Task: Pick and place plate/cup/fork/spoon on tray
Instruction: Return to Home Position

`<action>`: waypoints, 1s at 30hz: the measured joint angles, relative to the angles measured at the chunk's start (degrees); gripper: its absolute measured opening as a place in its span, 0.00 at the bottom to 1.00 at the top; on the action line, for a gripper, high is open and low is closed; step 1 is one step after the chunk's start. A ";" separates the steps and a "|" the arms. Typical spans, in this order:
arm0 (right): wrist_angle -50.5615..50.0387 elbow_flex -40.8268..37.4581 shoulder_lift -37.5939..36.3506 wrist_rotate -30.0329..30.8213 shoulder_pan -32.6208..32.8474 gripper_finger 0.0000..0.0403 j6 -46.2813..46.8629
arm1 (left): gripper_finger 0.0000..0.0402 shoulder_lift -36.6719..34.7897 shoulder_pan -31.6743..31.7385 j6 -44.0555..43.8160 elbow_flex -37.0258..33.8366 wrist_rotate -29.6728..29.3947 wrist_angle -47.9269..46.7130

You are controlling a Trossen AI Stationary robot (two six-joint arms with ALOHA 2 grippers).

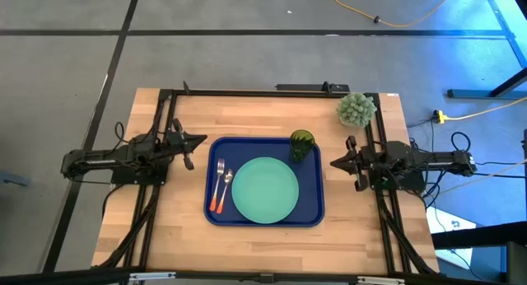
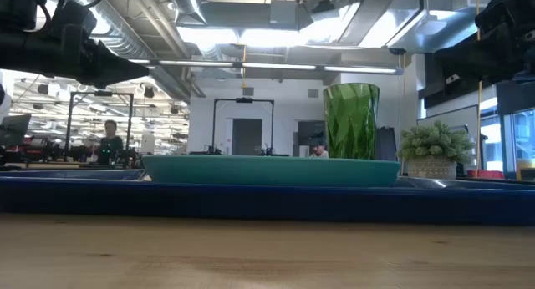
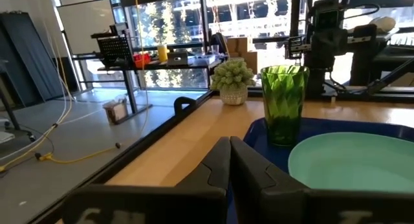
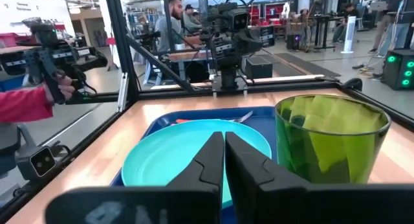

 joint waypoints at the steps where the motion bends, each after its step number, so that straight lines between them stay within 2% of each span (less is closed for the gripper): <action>1: -0.02 0.00 0.00 0.00 0.00 0.05 0.00 | 0.00 0.00 0.00 -0.02 0.00 -0.10 0.00; 30: 0.00 0.04 0.00 -0.13 0.00 0.05 0.02 | 0.00 0.00 0.00 0.25 0.00 -1.25 0.04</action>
